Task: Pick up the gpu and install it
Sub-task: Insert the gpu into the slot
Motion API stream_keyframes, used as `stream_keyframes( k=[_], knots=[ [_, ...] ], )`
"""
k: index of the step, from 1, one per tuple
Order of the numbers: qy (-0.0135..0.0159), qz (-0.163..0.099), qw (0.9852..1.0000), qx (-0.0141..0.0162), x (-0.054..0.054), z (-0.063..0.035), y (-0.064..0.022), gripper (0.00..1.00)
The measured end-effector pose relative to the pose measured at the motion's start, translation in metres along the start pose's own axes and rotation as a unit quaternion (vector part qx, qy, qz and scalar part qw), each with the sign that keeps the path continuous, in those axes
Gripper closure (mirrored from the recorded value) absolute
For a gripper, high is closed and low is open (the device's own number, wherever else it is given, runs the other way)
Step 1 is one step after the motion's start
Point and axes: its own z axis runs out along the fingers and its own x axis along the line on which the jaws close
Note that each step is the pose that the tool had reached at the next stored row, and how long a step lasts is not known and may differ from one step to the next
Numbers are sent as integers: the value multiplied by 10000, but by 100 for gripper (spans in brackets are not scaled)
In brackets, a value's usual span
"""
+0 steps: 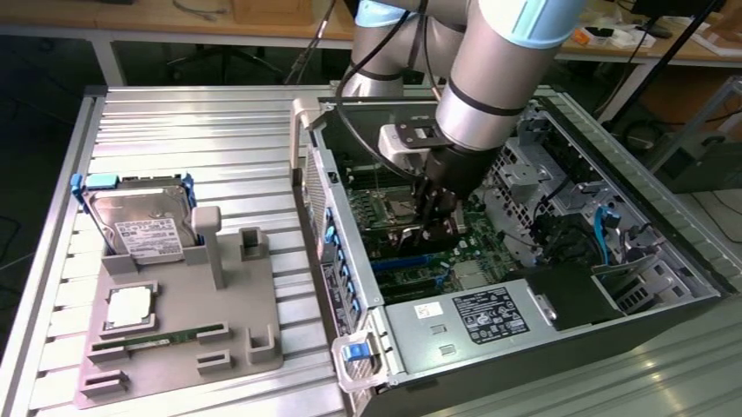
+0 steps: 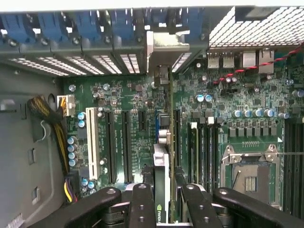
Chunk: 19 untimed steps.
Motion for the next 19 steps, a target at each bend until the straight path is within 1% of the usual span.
stream_keyframes(
  k=[2,5,9,11,12,13,14,15,16,18,19],
  knots=[
    [4,0,10000,-9,8,-2,-16,73],
    [4,0,10000,-12,49,-1,-19,73],
    [4,0,10000,-17,54,1,-12,73],
    [3,0,10000,-29,54,6,-5,73],
    [3,-1,10000,-46,54,10,-1,73],
    [5,0,10000,-78,54,13,0,73],
    [6,1,9999,-123,54,17,0,73],
    [8,1,9999,-156,54,21,0,73],
    [8,1,9999,-165,54,24,0,73],
    [8,2,9999,-166,54,40,0,73],
    [7,1,9999,-160,54,56,0,73]
  ],
)
